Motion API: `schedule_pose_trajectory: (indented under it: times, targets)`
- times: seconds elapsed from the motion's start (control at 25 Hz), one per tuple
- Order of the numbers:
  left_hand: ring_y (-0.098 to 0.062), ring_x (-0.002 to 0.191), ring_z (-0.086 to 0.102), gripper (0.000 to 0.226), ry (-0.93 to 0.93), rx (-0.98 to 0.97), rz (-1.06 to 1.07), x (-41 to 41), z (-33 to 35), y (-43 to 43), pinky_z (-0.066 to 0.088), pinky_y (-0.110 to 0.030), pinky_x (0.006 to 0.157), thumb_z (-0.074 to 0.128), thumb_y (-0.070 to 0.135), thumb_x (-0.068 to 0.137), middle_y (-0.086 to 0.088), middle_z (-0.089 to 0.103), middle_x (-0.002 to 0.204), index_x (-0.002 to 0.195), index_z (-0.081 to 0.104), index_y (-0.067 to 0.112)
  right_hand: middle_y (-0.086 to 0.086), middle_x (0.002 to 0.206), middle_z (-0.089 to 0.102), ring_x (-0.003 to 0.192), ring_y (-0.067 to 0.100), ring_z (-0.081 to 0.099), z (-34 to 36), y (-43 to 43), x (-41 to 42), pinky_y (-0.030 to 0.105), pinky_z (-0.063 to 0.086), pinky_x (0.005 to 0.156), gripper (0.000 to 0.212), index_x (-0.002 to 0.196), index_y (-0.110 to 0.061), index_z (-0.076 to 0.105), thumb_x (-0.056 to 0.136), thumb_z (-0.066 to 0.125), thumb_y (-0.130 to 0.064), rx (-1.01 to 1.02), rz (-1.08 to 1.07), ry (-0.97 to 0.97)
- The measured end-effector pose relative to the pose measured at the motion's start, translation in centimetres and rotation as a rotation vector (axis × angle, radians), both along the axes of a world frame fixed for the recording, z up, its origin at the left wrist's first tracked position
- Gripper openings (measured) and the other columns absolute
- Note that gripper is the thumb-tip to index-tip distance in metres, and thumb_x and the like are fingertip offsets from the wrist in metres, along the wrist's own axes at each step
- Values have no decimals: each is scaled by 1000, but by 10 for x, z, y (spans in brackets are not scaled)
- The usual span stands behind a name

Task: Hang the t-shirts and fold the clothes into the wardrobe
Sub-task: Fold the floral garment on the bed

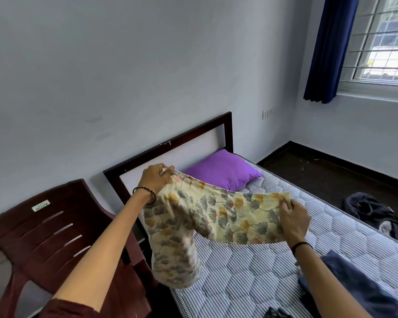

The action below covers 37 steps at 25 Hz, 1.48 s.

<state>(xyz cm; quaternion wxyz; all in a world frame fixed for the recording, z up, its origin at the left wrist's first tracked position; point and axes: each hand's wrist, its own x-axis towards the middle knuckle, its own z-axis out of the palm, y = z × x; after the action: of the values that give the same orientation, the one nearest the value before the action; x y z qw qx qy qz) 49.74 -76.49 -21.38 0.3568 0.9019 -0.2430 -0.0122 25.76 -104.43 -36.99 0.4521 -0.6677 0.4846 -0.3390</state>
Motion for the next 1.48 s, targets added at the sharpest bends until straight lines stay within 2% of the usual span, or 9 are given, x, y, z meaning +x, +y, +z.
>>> schedule_pose_trajectory:
  times: [0.28,0.44,0.64,0.72,0.92,1.12,1.24,1.4,1.48]
  targets:
    - [-15,63,52,46,203,-143,14,-37,0,-21,39,-28,64,50,47,99,1,61,68,67,57,14,0,65,55,61,20,50,47,32,19,26,26,52,36,76,-12,58,103,56,-35,-124,87,16]
    - [-1,48,50,47,363,-261,-56,-61,1,-31,41,-13,54,49,42,101,5,55,60,62,50,15,-4,73,62,69,20,57,61,54,31,28,37,59,37,82,-23,69,102,53,-50,-152,214,86]
    - [-18,61,43,48,498,-324,-139,-71,1,-33,38,-32,66,55,56,93,-4,47,66,66,48,17,-1,68,65,68,24,62,59,76,45,31,40,57,49,78,-21,67,100,47,-59,-194,255,96]
    - [-22,71,47,51,568,-339,-175,-76,4,-33,41,-37,71,59,64,87,-10,52,78,81,57,13,1,69,67,67,25,63,59,85,49,34,44,57,47,80,-18,69,102,49,-55,-177,316,17]
    - [-15,64,53,38,658,-397,-251,-93,9,-43,46,-29,66,54,45,97,-2,55,71,70,54,19,1,71,70,59,20,67,63,100,51,44,58,61,31,90,-14,73,103,57,-38,-126,472,-162]
    - [-27,80,51,39,665,-372,-267,-97,11,-45,44,-39,73,56,50,93,-15,52,84,70,54,19,19,93,73,68,28,71,73,103,37,40,59,56,34,107,-8,72,109,42,-24,278,726,-370]
    - [-29,82,53,39,685,-378,-269,-96,8,-46,47,-35,70,55,48,94,-19,53,87,71,53,17,23,102,73,76,31,70,67,101,36,38,59,60,32,113,-4,69,107,38,-10,354,779,-431]
    - [-21,67,62,33,730,-358,-282,-99,8,-48,53,-27,61,50,39,100,-12,64,78,78,56,14,25,107,71,79,31,73,58,100,37,36,62,67,16,115,-2,65,100,59,-2,335,838,-439]
    - [-17,64,63,30,759,-349,-298,-98,10,-47,54,-26,61,50,34,101,-11,65,78,83,59,12,27,108,71,78,32,73,58,101,36,34,61,65,22,116,-2,63,94,68,0,367,850,-465]
